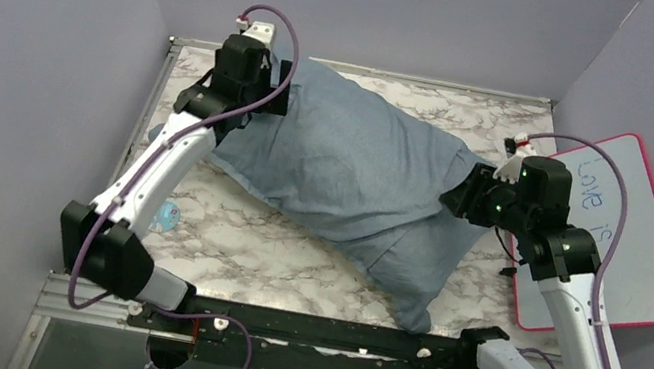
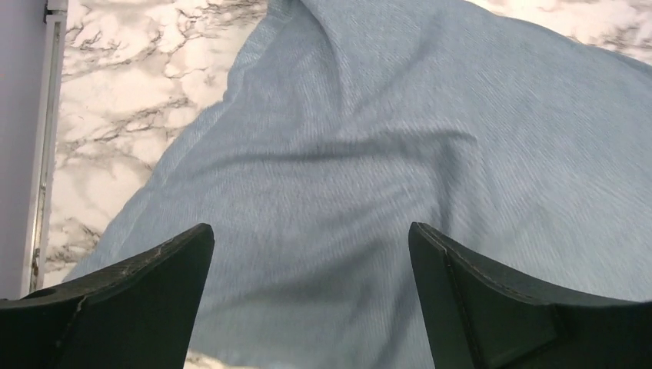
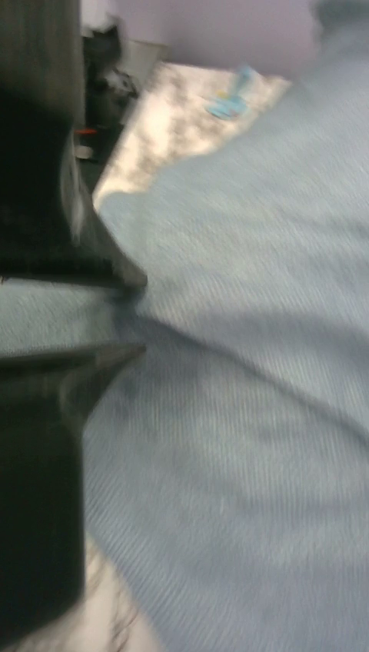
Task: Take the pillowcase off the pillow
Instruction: Adjust the pillow at the center of the board.
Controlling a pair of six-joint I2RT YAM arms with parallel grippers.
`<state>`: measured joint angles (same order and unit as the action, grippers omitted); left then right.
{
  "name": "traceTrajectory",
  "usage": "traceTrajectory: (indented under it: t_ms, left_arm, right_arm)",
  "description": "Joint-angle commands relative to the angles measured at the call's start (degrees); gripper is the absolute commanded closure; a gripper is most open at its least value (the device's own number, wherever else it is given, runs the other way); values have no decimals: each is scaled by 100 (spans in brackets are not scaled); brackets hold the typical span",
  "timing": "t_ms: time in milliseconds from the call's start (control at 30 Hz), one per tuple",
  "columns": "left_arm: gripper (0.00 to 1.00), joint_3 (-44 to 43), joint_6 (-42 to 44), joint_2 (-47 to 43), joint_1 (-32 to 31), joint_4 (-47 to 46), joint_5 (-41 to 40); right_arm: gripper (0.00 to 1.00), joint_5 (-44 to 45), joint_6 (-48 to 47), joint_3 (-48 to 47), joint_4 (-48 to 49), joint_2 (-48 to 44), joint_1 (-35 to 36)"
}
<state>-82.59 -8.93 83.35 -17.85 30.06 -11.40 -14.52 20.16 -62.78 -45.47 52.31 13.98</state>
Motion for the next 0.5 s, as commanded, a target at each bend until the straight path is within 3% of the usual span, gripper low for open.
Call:
traceTrajectory:
  t_ms: [0,67,133,300,467]
  left_arm:
    - [1,722,-274,-1394,-48,36,360]
    - [1,1149,-456,-1856,-45,73,1029]
    - [1,1604,-640,-2236,-46,102,1834]
    - [1,2837,-1465,-2852,-52,-4,3407]
    - [1,4188,-2276,-3467,-68,-974,4576]
  right_arm:
    - [33,2244,143,-477,-241,78,16]
    - [17,2112,42,-547,177,115,17]
    - [10,1984,-25,-710,434,370,17]
    - [2,1707,-325,-1517,504,1784,13]
    - [0,1212,-720,-1989,741,2988,8]
